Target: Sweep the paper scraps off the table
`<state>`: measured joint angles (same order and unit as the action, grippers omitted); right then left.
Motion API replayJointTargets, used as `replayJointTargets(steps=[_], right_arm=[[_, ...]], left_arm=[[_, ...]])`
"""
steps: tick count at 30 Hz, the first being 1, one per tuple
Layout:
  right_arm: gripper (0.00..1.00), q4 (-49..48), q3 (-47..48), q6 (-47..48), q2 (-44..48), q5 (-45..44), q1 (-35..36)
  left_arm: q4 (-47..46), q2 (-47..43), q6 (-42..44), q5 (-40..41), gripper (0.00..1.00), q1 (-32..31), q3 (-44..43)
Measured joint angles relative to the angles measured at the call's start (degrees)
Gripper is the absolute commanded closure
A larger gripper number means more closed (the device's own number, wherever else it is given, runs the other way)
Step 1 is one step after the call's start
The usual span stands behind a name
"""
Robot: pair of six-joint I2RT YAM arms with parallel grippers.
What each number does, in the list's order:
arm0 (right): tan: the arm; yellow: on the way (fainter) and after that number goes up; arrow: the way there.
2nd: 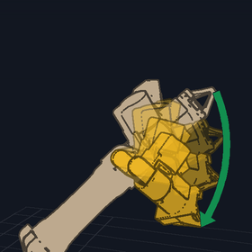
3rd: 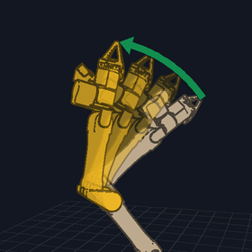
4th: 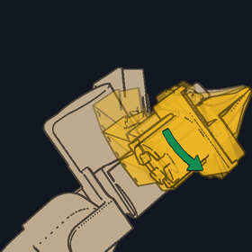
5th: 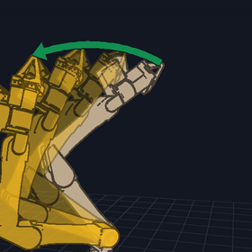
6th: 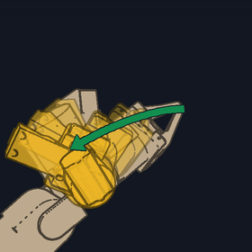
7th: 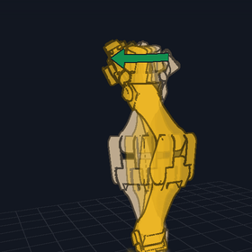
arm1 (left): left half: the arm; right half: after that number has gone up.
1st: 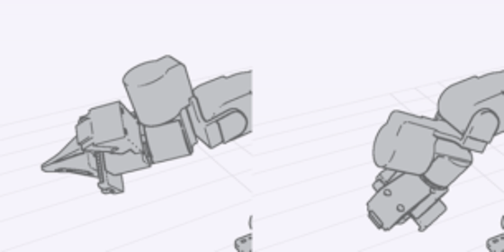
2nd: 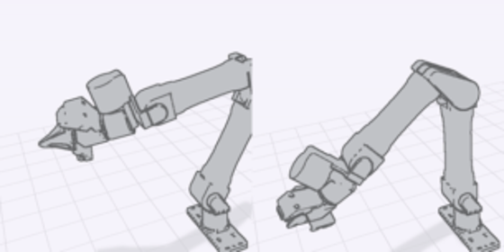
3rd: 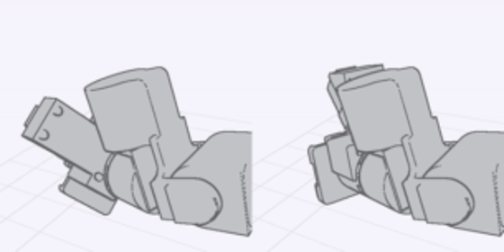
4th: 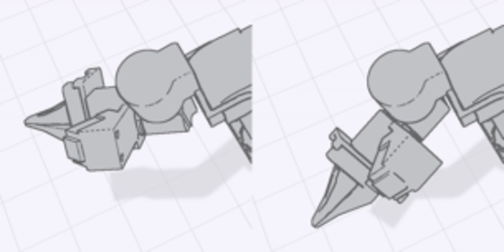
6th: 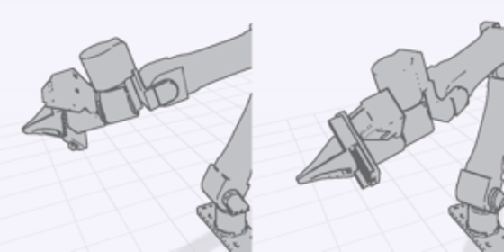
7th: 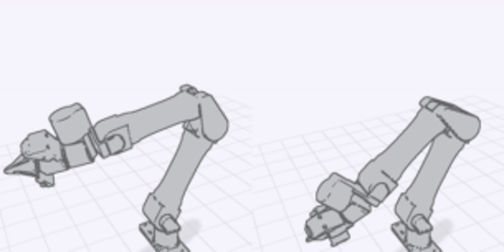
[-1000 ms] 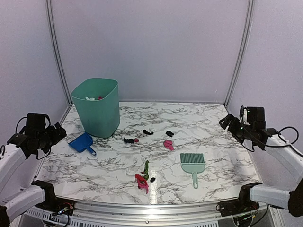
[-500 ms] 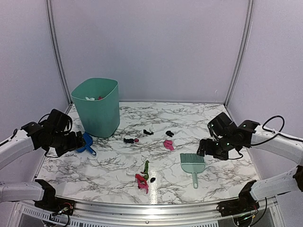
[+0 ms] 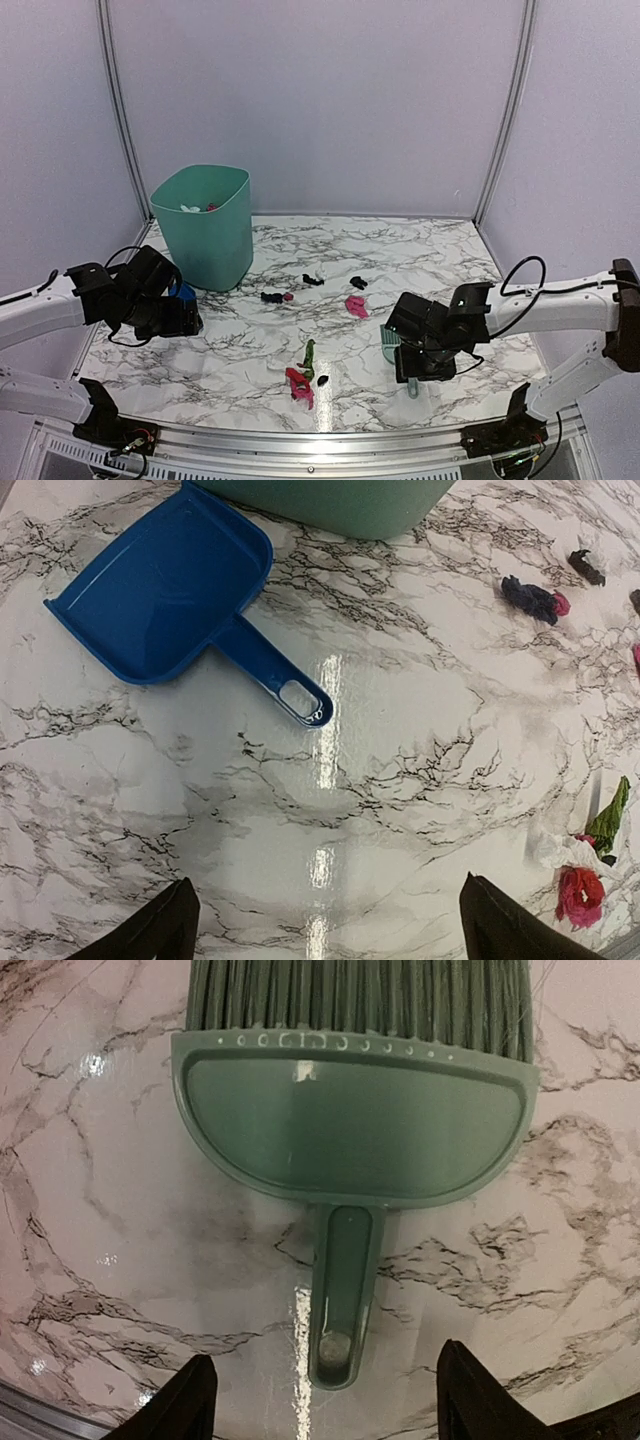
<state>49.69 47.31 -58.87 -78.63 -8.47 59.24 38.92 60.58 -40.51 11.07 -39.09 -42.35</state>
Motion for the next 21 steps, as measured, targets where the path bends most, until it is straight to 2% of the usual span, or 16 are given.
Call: replayJointTargets(steps=[8,17,21], right_arm=[[0.54,-4.33,-4.37,-2.43,-1.86,0.48,0.66],[0.81,-6.21,-6.69,-3.65,-1.97,0.17,0.66],[1.00,-5.99,-6.93,-3.37,-1.81,-0.31,0.66]], left_arm=[[-0.02,0.00,-0.22,0.57,0.10,-0.72,0.00],[-0.04,0.09,-0.15,1.07,0.11,-1.05,0.00],[-0.04,0.94,0.07,1.46,0.11,-1.05,0.00]])
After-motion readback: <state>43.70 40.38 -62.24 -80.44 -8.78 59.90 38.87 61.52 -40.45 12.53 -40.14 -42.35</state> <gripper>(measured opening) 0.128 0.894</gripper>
